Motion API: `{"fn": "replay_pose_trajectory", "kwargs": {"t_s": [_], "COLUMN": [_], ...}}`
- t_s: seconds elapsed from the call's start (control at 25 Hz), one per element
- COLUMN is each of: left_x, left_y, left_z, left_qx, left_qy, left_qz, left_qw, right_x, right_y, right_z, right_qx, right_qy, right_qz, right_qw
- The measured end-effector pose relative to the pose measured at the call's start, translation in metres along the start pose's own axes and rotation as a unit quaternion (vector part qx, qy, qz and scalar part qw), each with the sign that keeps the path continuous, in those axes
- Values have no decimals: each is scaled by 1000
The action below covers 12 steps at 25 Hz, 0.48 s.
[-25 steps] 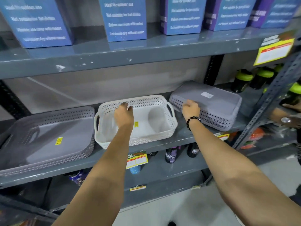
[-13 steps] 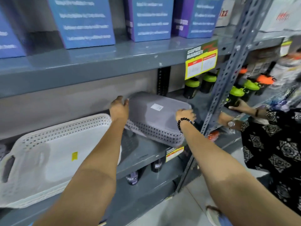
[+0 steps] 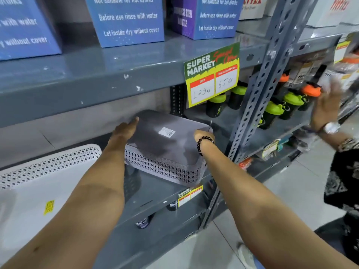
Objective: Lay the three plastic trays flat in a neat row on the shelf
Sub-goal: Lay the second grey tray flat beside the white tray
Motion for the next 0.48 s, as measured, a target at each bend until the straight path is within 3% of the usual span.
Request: {"fn": "replay_pose_trajectory", "kwargs": {"t_s": [0.08, 0.2, 0.28, 0.36, 0.48], "left_x": [1, 8, 18, 30, 56], "left_y": [1, 13, 32, 42, 32], "left_z": [-5, -21, -30, -43, -62], "left_qx": [-9, -75, -163, -195, -190], "left_qy": [18, 63, 64, 38, 21], "left_qz": [-43, -155, -282, -383, -473], "left_qw": [999, 983, 943, 902, 860], "right_x": [1, 8, 27, 37, 27], "right_y": [-1, 3, 5, 11, 18], "right_z": [0, -9, -27, -42, -48], "right_qx": [0, -66, -72, -44, -9], "right_qy": [21, 77, 189, 250, 188], "right_qz": [5, 42, 151, 279, 420], "right_qw": [1000, 994, 968, 926, 888]}}
Point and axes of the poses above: each hand's wrist, its own z-axis towards the middle knuckle, its own y-axis out of the back of the hand, x = y × z, the point moved 5 cm from there along z, towards the middle knuckle, and after that the axes turned 11 degrees about z, right-handed, at the moved point
